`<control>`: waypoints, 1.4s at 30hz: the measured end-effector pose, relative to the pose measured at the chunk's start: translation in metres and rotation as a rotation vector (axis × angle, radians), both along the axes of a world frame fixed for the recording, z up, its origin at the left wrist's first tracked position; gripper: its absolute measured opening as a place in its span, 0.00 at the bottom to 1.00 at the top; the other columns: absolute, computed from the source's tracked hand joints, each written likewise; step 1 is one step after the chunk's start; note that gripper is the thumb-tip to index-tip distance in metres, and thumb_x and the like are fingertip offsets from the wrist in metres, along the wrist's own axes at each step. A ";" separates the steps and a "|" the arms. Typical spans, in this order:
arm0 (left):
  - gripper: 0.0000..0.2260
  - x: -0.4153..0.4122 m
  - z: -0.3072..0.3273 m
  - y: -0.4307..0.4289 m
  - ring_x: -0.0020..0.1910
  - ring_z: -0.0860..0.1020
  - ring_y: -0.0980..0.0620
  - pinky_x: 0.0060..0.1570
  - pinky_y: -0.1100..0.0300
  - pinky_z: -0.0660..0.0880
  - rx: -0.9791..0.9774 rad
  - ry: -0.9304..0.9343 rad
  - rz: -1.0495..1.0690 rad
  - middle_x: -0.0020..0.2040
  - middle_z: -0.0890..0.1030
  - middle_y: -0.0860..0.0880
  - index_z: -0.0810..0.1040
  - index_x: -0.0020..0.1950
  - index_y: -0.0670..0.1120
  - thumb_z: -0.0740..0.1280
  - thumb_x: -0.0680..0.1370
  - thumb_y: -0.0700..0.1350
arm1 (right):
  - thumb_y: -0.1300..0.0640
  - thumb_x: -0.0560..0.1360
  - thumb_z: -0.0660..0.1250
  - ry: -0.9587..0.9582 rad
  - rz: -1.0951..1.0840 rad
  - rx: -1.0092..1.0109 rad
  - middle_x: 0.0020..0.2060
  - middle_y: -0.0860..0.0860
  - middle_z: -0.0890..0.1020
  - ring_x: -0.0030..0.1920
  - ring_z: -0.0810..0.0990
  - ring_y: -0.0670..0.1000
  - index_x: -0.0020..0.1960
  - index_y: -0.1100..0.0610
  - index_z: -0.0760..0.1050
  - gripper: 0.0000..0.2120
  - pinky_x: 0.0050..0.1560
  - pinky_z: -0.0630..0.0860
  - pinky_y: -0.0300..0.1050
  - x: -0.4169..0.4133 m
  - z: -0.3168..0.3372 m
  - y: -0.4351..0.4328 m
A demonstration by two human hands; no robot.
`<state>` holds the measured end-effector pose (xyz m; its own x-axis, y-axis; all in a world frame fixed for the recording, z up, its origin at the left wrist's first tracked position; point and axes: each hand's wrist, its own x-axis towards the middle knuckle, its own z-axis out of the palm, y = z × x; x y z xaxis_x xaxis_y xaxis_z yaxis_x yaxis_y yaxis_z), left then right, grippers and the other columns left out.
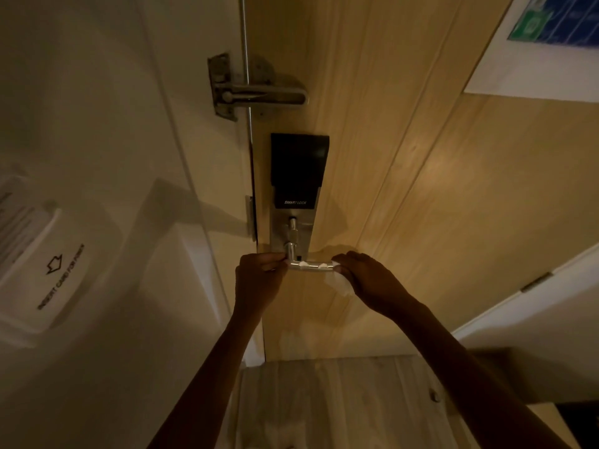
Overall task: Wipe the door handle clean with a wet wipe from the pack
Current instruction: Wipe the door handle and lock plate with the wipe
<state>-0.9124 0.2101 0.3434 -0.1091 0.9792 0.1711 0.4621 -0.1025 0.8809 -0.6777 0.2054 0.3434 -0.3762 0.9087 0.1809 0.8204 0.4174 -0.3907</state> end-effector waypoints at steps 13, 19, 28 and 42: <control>0.08 -0.007 0.002 0.006 0.41 0.84 0.56 0.45 0.60 0.80 -0.058 -0.138 -0.036 0.41 0.87 0.49 0.86 0.49 0.44 0.75 0.71 0.40 | 0.48 0.79 0.59 0.196 -0.153 0.180 0.36 0.48 0.83 0.36 0.81 0.47 0.47 0.52 0.84 0.15 0.37 0.75 0.42 0.021 0.019 -0.006; 0.08 -0.010 0.000 0.008 0.40 0.84 0.58 0.44 0.61 0.80 -0.066 -0.104 -0.059 0.42 0.87 0.49 0.86 0.49 0.45 0.75 0.71 0.42 | 0.55 0.78 0.67 0.491 -0.358 0.243 0.44 0.46 0.84 0.41 0.82 0.45 0.50 0.55 0.84 0.08 0.39 0.73 0.32 0.004 0.027 -0.005; 0.08 -0.009 -0.001 0.010 0.39 0.84 0.56 0.42 0.60 0.79 -0.098 -0.112 -0.039 0.40 0.86 0.50 0.86 0.49 0.46 0.75 0.71 0.42 | 0.56 0.77 0.69 0.372 -0.306 0.137 0.36 0.47 0.85 0.34 0.81 0.42 0.52 0.52 0.84 0.06 0.36 0.78 0.45 0.009 -0.013 -0.025; 0.08 -0.008 0.005 0.007 0.41 0.83 0.61 0.44 0.67 0.76 -0.125 -0.219 -0.028 0.41 0.86 0.52 0.86 0.47 0.45 0.76 0.69 0.39 | 0.56 0.81 0.62 0.285 -0.223 0.141 0.59 0.49 0.82 0.59 0.77 0.41 0.63 0.54 0.77 0.13 0.62 0.71 0.36 -0.019 -0.003 -0.028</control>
